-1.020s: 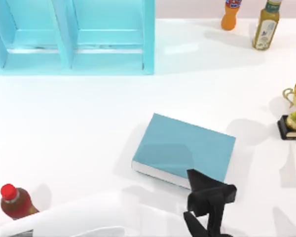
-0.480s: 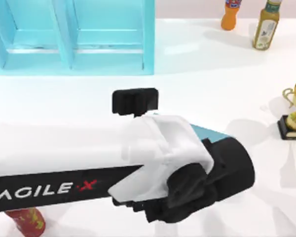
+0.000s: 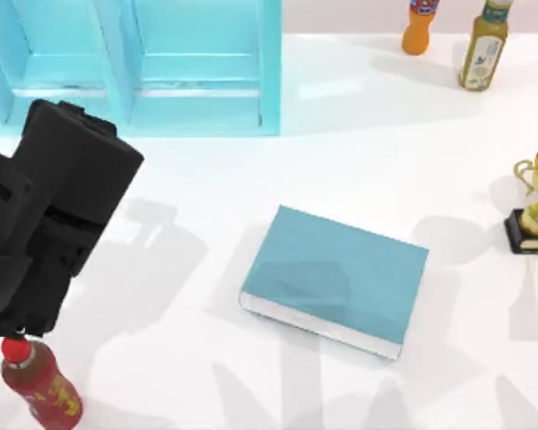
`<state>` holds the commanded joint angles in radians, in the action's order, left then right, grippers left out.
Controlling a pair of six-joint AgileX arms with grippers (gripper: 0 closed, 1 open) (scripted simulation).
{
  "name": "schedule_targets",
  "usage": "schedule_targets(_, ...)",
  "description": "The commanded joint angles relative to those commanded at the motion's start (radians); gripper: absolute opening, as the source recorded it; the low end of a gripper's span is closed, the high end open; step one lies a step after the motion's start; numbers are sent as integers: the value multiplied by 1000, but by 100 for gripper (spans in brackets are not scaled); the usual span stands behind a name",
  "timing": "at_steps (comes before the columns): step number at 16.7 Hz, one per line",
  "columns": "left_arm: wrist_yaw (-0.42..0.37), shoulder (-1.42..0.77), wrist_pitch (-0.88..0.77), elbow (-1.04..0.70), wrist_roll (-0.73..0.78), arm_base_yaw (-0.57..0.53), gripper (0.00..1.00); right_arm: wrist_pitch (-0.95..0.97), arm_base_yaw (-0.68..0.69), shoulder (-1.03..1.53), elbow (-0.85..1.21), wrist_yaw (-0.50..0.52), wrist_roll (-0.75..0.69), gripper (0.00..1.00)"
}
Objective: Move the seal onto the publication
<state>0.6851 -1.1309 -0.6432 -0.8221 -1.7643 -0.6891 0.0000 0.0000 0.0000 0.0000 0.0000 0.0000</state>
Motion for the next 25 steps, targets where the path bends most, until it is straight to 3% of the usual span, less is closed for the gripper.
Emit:
schedule_targets(7, -349, 552, 323, 433, 952, 373, 100, 0, 0, 0, 0, 0, 0, 100)
schedule_targets(13, -582, 940, 538, 713, 1534, 596, 100, 0, 0, 0, 0, 0, 0, 100)
schedule_targets(18, -679, 1118, 636, 816, 1751, 683, 100, 0, 0, 0, 0, 0, 0, 100)
schedule_targets(25, -685, 1131, 643, 822, 1764, 689, 100, 0, 0, 0, 0, 0, 0, 100)
